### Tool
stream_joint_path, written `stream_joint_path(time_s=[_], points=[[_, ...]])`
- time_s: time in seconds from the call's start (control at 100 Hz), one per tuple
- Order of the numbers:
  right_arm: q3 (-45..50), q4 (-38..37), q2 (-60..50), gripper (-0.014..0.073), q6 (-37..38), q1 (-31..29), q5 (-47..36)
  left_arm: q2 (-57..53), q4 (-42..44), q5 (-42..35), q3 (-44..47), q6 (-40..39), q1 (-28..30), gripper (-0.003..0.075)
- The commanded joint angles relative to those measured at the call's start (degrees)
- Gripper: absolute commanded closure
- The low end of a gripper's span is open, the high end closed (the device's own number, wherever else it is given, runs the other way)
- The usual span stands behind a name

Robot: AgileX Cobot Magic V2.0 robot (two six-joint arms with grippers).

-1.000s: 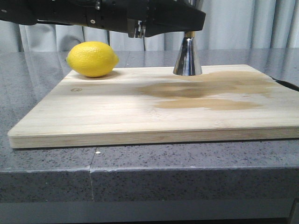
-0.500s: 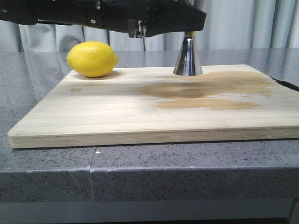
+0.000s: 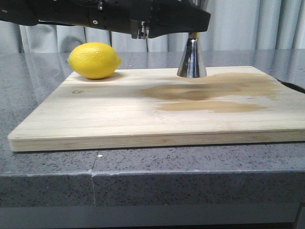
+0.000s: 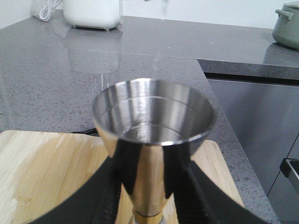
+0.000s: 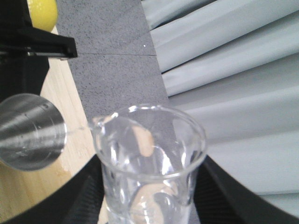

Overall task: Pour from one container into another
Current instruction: 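Tilt the beaker with the right gripper, pouring liquid into the jigger cup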

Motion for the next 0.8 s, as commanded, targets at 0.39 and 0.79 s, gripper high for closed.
stream_joint_path(time_s=[0.39,0.79], points=[[-2.20,-8.26,-0.59,0.0276,-0.48,-0.05,-6.98,-3.05,-4.13,5.68,-1.32,0.10,-0.34,0.0542],[-2.20,-12.00,-0.59,0.0276,-0.48,-0.05,-7.86,-3.05,-4.13,5.68,-1.32,0.10,-0.34,0.0542]])
